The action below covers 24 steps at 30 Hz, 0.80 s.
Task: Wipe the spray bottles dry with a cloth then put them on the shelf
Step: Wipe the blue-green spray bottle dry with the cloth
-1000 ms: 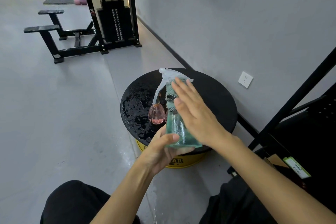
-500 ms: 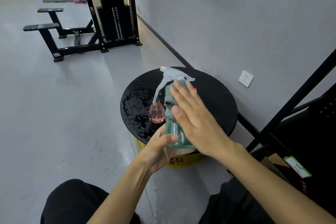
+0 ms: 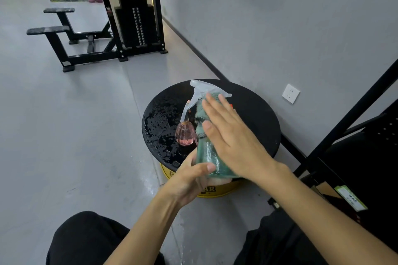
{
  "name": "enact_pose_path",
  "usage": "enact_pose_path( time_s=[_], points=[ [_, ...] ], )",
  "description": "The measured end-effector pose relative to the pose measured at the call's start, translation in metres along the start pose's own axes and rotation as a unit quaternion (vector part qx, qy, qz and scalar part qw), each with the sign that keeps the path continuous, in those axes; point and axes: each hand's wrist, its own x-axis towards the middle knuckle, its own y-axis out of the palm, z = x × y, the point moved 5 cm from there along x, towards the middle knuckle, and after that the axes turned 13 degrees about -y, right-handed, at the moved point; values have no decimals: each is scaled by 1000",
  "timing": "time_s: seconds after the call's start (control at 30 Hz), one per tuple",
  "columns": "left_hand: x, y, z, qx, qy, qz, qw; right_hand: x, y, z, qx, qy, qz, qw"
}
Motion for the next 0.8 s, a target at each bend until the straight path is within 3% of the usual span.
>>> enact_pose_path(
  time_s=[0.33,0.57,0.67,0.8],
  points=[
    [0,-11,2,-7,15,-38,999,-26,15,27,-83,-29,18,996],
    [1,5,6,19,-7,13,1000,2,-5,4,-59,29,10,998],
    [-1,5,3,17,-5,8,1000,-1,-3,11,-19,10,-26,999],
    [-3,0,3,0,-8,-7,1000,-18,-2,27,-61,-54,-106,991]
  ],
)
